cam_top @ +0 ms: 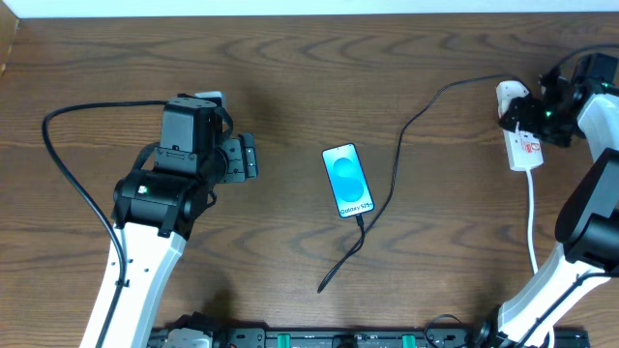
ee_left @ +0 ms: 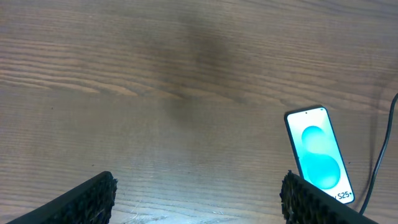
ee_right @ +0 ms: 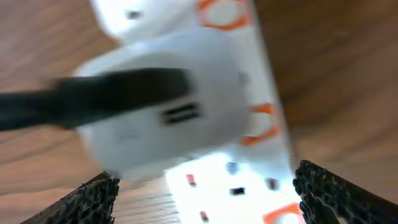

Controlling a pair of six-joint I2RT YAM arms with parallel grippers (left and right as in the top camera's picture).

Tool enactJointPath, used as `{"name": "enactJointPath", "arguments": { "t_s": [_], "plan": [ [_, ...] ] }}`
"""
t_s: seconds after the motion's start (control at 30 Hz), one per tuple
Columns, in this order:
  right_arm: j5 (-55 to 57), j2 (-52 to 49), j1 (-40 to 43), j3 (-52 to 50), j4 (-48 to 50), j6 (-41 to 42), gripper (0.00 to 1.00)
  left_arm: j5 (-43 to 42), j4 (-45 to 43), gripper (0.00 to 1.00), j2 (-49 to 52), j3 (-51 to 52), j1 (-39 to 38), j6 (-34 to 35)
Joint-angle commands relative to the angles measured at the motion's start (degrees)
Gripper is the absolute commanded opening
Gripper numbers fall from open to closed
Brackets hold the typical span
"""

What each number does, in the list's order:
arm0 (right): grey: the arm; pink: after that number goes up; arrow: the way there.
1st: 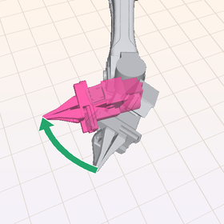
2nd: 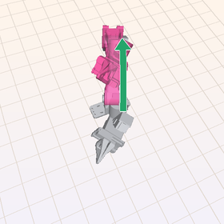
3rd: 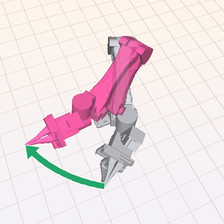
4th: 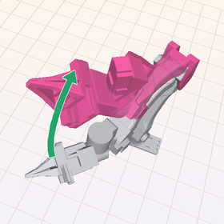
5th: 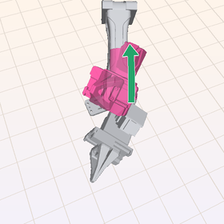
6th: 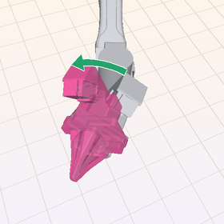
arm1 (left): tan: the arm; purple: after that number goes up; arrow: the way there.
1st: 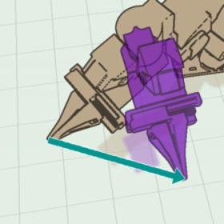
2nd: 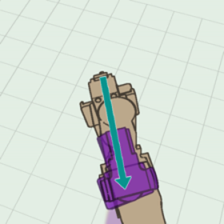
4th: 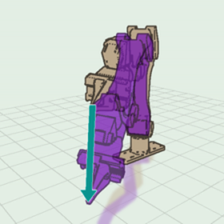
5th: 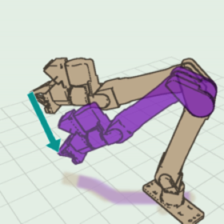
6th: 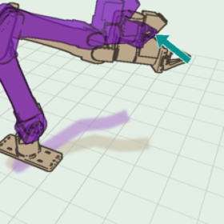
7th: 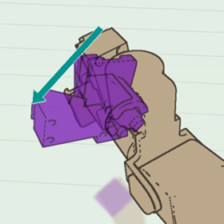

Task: Plug charger to phone and switch on socket
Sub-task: 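Raise the right gripper up off the power strip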

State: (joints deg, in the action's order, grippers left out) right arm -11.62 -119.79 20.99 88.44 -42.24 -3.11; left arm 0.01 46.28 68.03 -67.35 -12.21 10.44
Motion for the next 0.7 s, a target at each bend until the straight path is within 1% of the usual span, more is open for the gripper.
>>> {"name": "enactJointPath", "arguments": {
  "t_s": [0.0,0.27,0.67],
  "plan": [
    [5.1,0.8,0.1,1.4,0.7,0.9,0.91,0.7,0.2,0.85,0.1,-0.3,0.0,-0.5],
    [-7.2,0.6,0.0,1.4,4.9,0.5,0.91,0.7,0.2,0.85,0.1,-0.3,0.0,-0.5],
    [-8.1,-0.9,0.0,1.0,4.3,-0.8,0.91,0.7,0.2,0.85,0.1,-0.3,0.0,-0.5]
  ]
}}
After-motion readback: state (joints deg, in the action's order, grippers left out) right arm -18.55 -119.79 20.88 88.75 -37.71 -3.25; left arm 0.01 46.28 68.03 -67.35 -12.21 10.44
